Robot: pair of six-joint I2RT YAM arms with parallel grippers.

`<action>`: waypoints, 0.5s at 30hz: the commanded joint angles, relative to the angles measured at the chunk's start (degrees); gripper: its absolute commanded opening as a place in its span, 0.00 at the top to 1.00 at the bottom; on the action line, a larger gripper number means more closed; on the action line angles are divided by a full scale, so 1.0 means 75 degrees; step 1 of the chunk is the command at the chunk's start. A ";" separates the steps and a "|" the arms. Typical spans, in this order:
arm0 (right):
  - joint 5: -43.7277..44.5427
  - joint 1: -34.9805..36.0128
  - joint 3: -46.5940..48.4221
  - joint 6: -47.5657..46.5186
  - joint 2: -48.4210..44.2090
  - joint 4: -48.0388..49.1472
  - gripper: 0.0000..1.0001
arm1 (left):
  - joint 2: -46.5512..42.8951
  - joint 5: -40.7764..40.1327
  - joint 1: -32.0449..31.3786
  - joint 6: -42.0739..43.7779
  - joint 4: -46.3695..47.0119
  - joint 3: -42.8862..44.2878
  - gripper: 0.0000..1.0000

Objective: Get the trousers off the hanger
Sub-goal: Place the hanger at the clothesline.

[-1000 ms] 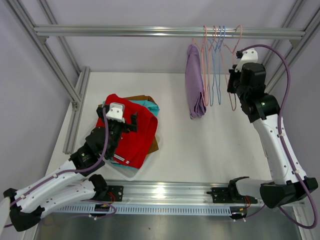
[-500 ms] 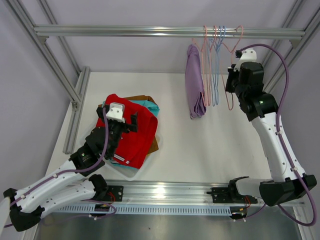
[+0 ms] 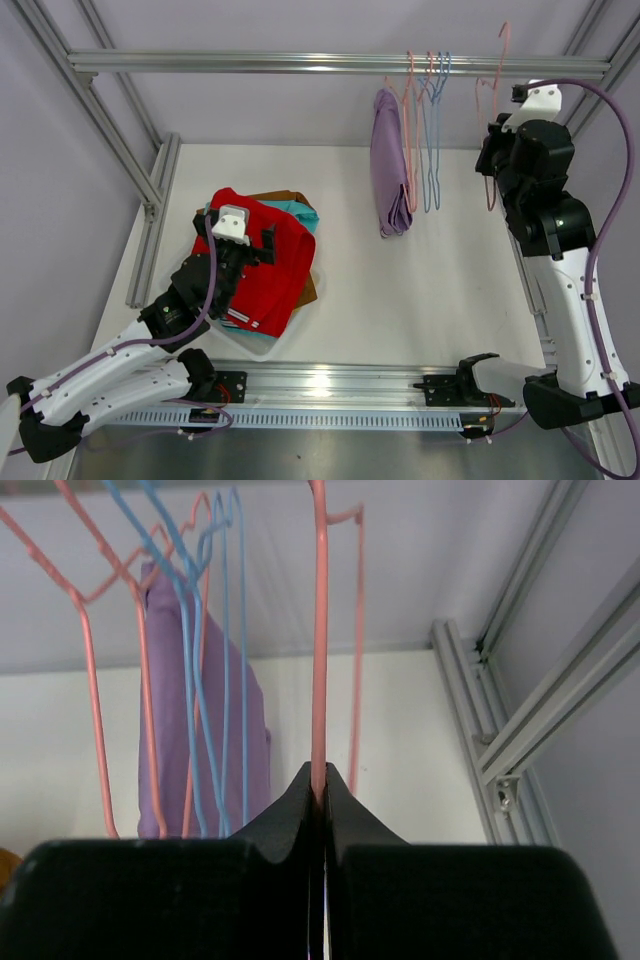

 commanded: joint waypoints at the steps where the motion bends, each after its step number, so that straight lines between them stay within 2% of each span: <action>1: 0.0287 -0.0032 0.0432 0.0012 -0.0079 0.0613 1.00 | -0.0055 0.0123 0.0058 -0.0121 0.0130 0.0338 0.01; 15: -0.0018 -0.0208 0.0152 0.0093 0.0049 0.0988 1.00 | -0.0044 0.0123 0.0047 -0.0110 0.0118 0.0315 0.01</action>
